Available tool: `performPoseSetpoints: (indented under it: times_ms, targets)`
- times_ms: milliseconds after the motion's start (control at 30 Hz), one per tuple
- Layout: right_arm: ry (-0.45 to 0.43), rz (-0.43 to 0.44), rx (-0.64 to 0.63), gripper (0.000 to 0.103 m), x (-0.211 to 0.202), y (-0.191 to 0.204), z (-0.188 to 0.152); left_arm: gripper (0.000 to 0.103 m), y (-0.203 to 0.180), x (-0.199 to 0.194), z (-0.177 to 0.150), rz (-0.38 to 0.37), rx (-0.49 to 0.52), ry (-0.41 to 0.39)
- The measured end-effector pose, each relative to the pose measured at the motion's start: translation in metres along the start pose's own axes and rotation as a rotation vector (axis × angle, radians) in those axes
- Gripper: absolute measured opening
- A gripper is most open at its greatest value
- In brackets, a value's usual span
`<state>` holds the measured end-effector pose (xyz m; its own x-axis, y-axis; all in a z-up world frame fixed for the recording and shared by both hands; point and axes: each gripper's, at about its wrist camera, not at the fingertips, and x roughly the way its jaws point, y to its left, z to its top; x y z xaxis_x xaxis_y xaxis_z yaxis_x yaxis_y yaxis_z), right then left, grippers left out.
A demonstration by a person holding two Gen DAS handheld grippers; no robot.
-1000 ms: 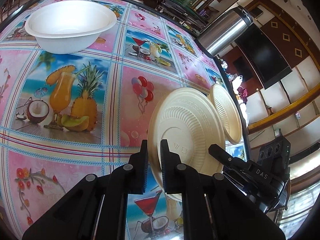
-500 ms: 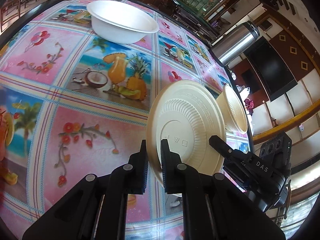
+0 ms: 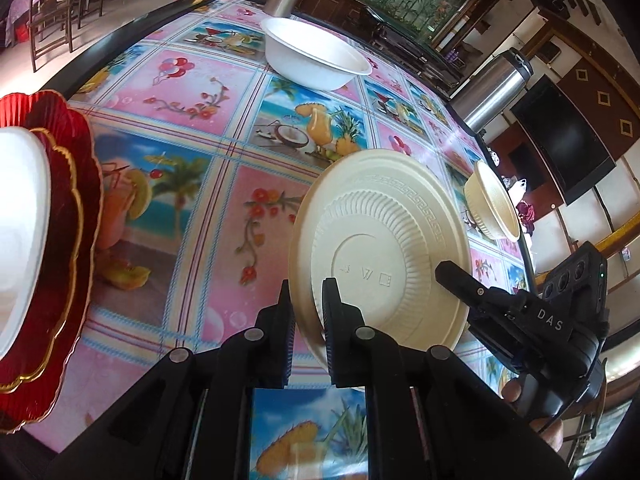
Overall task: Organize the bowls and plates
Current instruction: 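Lift the cream bowl and carry it over the plate stack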
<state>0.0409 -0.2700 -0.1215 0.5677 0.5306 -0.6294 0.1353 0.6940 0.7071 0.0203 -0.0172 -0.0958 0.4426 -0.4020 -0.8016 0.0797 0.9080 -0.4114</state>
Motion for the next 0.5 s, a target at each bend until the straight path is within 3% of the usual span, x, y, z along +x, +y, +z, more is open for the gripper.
performPoseSetpoints:
  times_ms: [233, 500]
  targets:
    - [0.056, 0.024, -0.012, 0.015, -0.013, 0.025, -0.024, 0.013, 0.013, -0.046, -0.026, -0.007, 0.025, -0.034]
    - [0.102, 0.079, -0.167, 0.014, -0.013, 0.111, -0.049, 0.013, 0.057, -0.125, -0.028, 0.057, -0.023, -0.154]
